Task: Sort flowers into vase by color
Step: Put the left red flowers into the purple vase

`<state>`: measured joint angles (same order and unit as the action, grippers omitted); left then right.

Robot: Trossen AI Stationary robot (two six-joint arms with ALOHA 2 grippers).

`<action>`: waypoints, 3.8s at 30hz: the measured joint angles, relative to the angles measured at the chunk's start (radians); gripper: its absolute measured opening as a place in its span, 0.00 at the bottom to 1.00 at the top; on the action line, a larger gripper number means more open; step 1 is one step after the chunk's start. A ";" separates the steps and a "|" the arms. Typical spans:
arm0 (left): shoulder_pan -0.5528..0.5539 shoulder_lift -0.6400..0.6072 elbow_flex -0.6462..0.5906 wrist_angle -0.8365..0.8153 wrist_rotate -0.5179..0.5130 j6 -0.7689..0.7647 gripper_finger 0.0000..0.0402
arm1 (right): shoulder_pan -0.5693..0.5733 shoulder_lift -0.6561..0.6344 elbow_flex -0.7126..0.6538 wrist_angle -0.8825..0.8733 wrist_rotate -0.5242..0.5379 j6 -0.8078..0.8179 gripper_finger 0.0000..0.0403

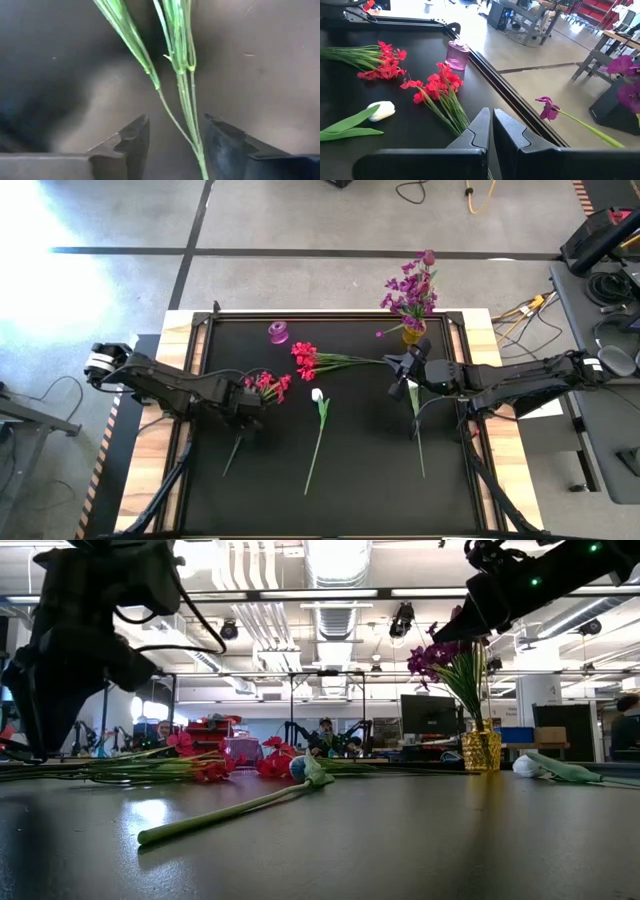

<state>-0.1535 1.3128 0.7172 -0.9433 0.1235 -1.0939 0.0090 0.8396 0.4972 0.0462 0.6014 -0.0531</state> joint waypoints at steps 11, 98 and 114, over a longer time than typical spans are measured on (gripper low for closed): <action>0.003 0.048 -0.042 0.084 0.017 -0.040 0.71 | 0.000 0.000 -0.012 -0.006 0.000 0.009 0.03; 0.742 0.135 0.002 1.584 -0.655 1.213 0.00 | 0.000 0.002 -0.043 -0.012 -0.007 0.023 0.03; 0.744 0.221 -0.041 1.625 -0.610 1.211 0.00 | 0.000 0.002 -0.048 -0.011 -0.007 0.017 0.03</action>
<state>0.5902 1.5336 0.6765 0.6821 -0.4861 0.1175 0.0086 0.8413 0.4488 0.0349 0.5945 -0.0365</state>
